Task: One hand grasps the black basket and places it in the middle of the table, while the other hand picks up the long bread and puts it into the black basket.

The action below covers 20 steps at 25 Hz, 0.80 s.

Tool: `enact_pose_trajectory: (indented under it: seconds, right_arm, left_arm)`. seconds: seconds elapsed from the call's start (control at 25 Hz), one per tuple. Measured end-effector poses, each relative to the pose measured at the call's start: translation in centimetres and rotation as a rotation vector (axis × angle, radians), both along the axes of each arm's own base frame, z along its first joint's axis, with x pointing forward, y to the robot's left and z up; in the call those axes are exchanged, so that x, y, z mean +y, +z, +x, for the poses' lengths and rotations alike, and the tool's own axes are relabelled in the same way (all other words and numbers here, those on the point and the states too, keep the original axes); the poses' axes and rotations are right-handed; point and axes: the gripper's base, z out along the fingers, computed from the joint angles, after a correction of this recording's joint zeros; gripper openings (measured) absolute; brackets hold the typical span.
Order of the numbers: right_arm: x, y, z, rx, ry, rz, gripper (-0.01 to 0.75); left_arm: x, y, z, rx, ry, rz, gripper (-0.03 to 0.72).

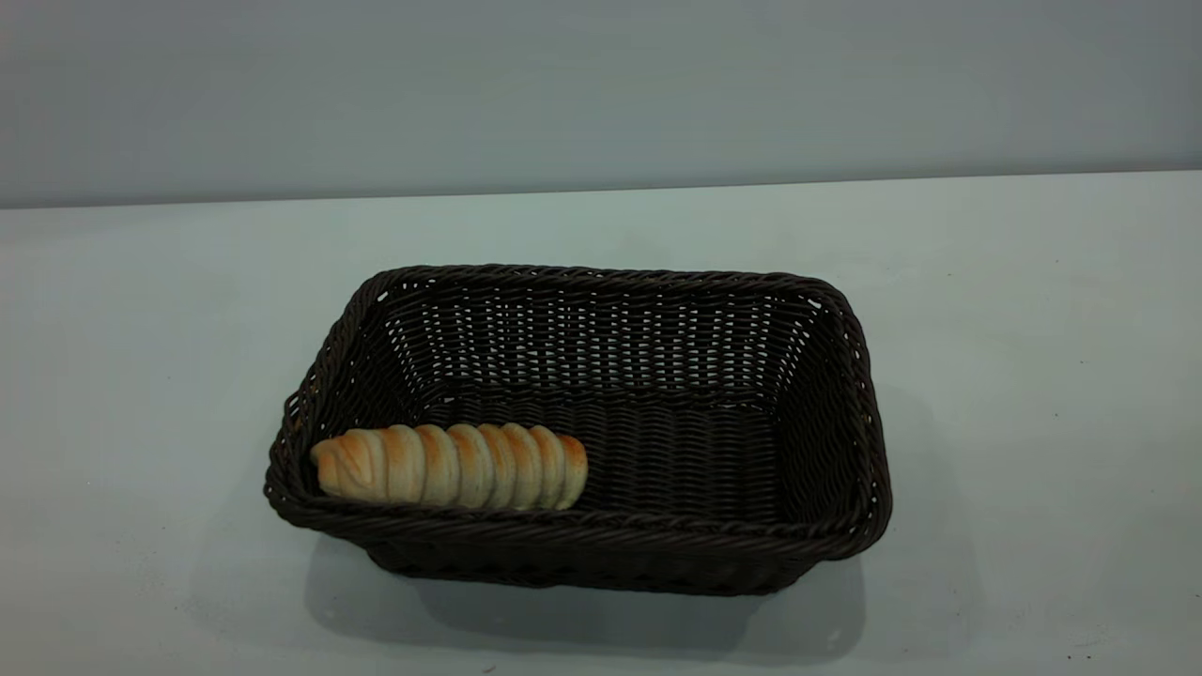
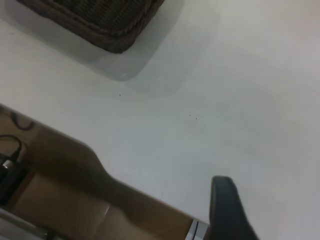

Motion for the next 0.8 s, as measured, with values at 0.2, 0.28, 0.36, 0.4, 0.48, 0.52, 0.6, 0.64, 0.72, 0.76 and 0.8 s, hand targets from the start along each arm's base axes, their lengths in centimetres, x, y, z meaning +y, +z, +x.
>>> enact_pose_trajectory:
  seconds: [0.2,0.28,0.36,0.4,0.48,0.52,0.6,0.64,0.72,0.76,0.8]
  right_arm:
    - [-0.21,-0.01,0.07,0.004,-0.044,0.01,0.456]
    - [-0.33,0.01,0.12,0.003,-0.067,0.015,0.456]
    - [-0.4,0.01,0.16,0.0,-0.075,0.013,0.456]
    - [-0.4,0.01,0.16,0.001,-0.077,0.014,0.456]
    - [-0.41,0.02,0.18,-0.001,-0.079,0.015,0.456]
    - [-0.41,0.02,0.18,-0.001,-0.08,0.016,0.456]
    - [-0.41,0.02,0.18,0.0,-0.081,0.017,0.456]
    - [-0.41,0.02,0.18,0.0,-0.081,0.017,0.456]
    - [-0.41,0.02,0.18,0.0,-0.081,0.017,0.456]
    - [-0.41,0.02,0.18,0.0,-0.081,0.017,0.456]
    - [-0.41,0.02,0.18,0.0,-0.081,0.017,0.456]
  left_arm:
    - [-0.58,-0.06,-0.2,0.01,-0.085,-0.004,0.366]
    - [-0.63,-0.06,-0.22,0.01,-0.094,-0.003,0.366]
    - [-0.65,-0.06,-0.22,0.01,-0.097,-0.003,0.366]
    - [-0.65,-0.06,-0.22,0.01,-0.097,-0.003,0.366]
    - [-0.65,-0.06,-0.22,0.01,-0.097,-0.003,0.366]
    - [-0.65,-0.06,-0.22,0.01,-0.097,-0.003,0.366]
    - [-0.65,-0.06,-0.22,0.01,-0.098,-0.002,0.366]
    - [-0.65,-0.06,-0.22,0.01,-0.098,-0.002,0.366]
    - [-0.65,-0.06,-0.22,0.01,-0.098,-0.002,0.366]
    - [-0.65,-0.06,-0.22,0.01,-0.098,-0.002,0.366]
    - [-0.65,-0.06,-0.22,0.01,-0.098,-0.002,0.366]
